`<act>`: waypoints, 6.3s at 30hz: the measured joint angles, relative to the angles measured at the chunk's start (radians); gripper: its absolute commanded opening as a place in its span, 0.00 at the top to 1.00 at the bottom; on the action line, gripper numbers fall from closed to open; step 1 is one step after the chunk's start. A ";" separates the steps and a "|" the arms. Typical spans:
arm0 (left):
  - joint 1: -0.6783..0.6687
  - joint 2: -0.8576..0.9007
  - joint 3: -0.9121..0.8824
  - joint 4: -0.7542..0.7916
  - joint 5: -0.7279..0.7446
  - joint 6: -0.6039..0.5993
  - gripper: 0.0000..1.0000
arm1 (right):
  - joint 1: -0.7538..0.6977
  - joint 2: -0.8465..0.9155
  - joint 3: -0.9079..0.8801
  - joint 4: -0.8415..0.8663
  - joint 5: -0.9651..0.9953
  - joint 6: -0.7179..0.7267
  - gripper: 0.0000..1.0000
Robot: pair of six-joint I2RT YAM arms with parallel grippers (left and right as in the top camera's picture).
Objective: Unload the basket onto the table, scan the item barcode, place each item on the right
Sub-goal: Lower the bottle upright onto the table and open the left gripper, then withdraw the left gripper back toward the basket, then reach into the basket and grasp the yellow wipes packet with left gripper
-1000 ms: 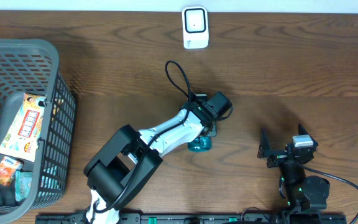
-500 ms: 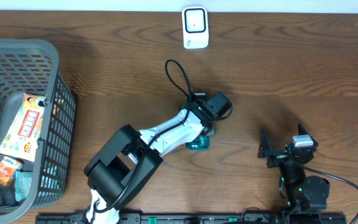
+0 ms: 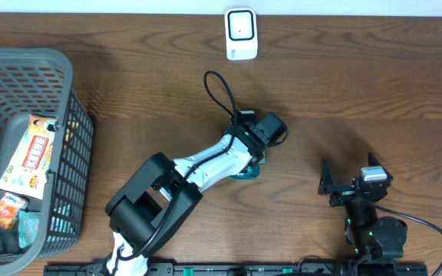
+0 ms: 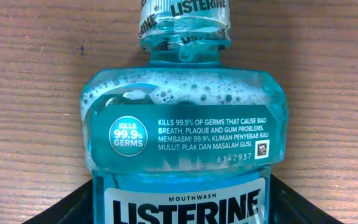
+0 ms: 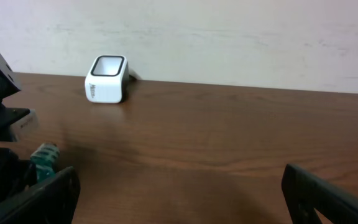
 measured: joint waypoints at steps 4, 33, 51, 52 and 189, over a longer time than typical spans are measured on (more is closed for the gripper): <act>0.000 0.000 0.000 -0.014 -0.005 0.003 0.20 | 0.000 0.000 0.000 0.000 0.000 0.000 0.01; 0.205 -0.940 0.000 -0.123 -0.304 0.127 0.00 | 0.000 0.000 0.000 0.000 0.000 0.000 0.01; 0.557 -1.109 0.154 -0.169 -0.333 0.108 0.02 | 0.000 0.000 0.000 0.000 0.000 0.000 0.01; 0.561 -1.109 0.163 -0.169 -0.337 0.109 0.02 | 0.000 0.000 0.000 0.000 0.000 0.000 0.01; 1.423 -0.538 0.021 -0.312 0.161 -0.595 0.93 | 0.000 0.000 0.000 0.000 0.000 0.000 0.01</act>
